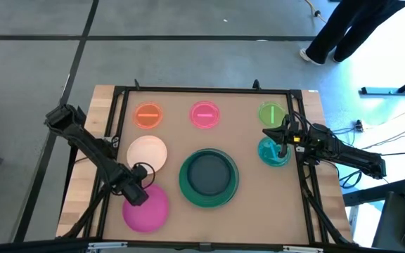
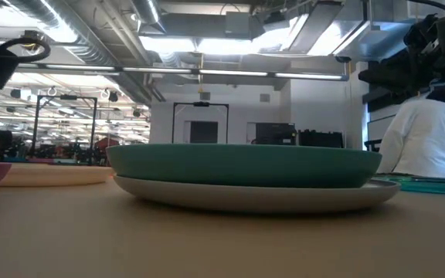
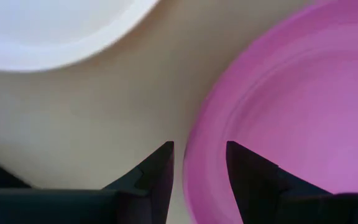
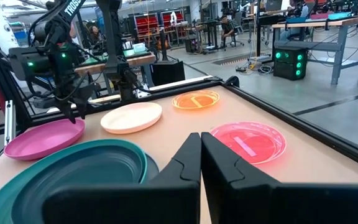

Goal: Stack plastic plates
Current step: Stack the dark pink plate on top of the dark blue plate

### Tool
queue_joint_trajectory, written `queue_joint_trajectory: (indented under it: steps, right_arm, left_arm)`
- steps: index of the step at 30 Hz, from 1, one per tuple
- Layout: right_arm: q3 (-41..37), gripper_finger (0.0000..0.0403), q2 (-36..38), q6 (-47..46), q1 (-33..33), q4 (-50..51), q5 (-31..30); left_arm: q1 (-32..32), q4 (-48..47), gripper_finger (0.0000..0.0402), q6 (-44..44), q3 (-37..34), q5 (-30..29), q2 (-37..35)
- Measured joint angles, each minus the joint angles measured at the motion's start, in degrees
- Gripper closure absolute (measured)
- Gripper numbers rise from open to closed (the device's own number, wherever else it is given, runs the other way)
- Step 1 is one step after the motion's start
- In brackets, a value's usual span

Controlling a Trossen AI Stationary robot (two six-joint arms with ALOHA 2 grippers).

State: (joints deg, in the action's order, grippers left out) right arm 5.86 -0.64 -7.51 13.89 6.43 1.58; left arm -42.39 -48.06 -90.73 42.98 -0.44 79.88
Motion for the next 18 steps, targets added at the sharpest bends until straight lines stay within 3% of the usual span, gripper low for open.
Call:
queue_joint_trajectory:
  steps: [11,18]
  right_arm:
    - [0.01,0.0400,0.01,0.28,0.00,0.18,-0.61]
    - [0.01,0.0400,0.01,0.30,0.00,0.20,-0.72]
  left_arm:
    - [0.00,11.27,0.0266,1.46,-5.76,-1.95,0.00]
    - [-0.02,15.30,0.0321,1.34,-8.11,-1.95,-0.21]
